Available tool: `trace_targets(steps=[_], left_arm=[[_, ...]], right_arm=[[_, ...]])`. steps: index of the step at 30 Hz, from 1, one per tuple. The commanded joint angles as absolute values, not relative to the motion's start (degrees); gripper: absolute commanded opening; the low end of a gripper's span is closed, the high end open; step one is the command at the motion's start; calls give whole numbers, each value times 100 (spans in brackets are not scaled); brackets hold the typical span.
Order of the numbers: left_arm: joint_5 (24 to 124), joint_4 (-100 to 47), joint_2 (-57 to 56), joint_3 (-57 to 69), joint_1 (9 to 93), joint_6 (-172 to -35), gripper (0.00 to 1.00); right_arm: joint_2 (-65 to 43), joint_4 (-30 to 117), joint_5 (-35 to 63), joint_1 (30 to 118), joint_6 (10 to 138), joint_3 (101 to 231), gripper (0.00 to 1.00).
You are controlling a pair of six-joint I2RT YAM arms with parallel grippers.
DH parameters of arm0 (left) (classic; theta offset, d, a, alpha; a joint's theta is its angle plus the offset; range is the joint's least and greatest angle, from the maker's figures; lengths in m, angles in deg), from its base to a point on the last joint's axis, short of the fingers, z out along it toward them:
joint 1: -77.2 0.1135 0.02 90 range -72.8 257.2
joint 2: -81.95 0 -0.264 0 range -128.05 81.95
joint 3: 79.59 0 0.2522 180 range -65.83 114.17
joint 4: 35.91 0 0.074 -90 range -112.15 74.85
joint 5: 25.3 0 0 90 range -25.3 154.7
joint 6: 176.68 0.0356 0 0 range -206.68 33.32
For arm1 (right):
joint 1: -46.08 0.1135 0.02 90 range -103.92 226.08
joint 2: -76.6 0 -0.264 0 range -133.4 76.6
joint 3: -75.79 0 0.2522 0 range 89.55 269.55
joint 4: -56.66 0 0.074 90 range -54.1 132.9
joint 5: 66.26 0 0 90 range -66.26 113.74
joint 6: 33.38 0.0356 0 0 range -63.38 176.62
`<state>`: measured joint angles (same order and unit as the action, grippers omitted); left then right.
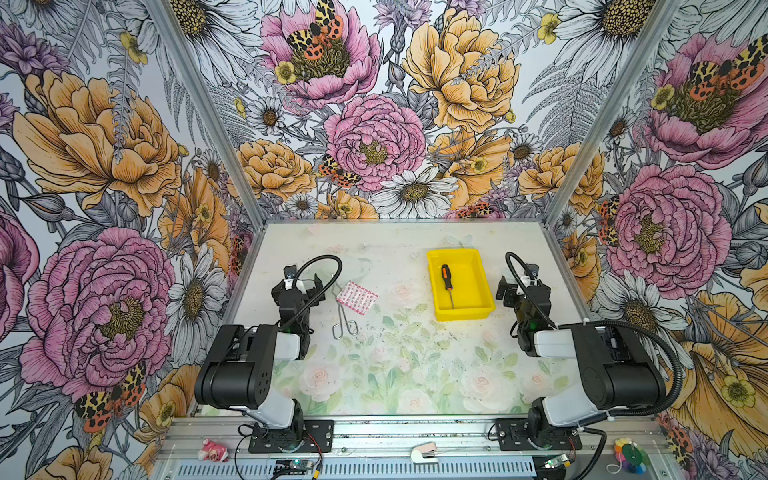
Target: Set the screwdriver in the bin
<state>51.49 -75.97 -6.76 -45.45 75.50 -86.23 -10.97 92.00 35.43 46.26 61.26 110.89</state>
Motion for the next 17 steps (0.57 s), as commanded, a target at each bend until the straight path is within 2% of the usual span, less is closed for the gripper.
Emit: trace_targets(steps=[1, 17], left_arm=[[5478, -7621, -685, -4436, 7609, -8579, 99], [5752, -7581, -681, -4422, 7729, -8642, 99]], right_arm=[[-1129, 9295, 3473, 4609, 6183, 11178, 99], [-1129, 9293, 3475, 4616, 6177, 11178, 99]])
